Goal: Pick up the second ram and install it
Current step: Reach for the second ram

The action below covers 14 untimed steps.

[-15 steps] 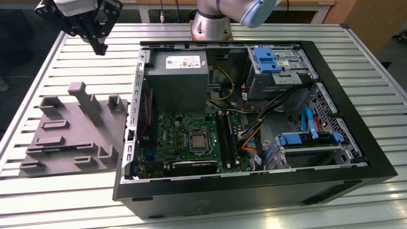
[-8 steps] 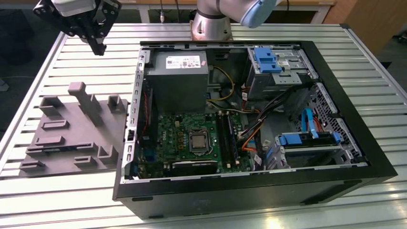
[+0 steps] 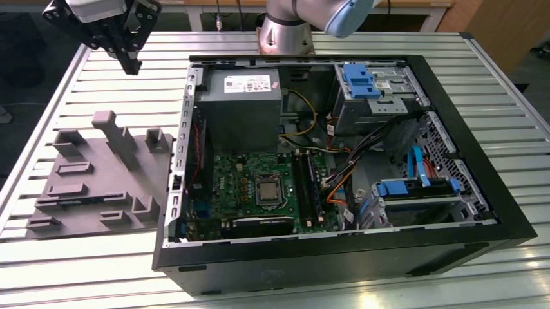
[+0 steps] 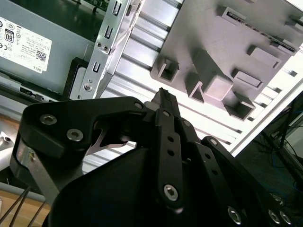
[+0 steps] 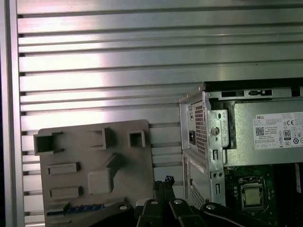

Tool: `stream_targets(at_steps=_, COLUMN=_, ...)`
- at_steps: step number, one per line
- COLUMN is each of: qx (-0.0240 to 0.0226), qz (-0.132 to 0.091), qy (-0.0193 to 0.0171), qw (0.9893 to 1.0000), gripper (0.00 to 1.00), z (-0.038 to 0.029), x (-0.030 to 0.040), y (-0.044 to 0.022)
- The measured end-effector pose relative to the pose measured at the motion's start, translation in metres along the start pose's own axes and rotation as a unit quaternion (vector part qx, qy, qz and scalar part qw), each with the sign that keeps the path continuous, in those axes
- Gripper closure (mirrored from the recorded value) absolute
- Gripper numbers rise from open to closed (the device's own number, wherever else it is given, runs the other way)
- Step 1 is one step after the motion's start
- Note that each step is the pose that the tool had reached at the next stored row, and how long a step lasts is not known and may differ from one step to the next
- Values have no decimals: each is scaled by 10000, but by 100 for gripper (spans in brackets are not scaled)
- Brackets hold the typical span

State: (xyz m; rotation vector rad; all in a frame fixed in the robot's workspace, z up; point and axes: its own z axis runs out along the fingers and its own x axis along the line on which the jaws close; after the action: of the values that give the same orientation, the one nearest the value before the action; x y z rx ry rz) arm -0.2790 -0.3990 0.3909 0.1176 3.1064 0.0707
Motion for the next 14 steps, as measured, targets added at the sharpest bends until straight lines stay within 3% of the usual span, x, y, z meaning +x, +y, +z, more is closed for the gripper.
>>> stream_targets(at_steps=14, qx=0, qz=0, qy=0, qw=10000, gripper=89, z=-1, x=52, y=-4)
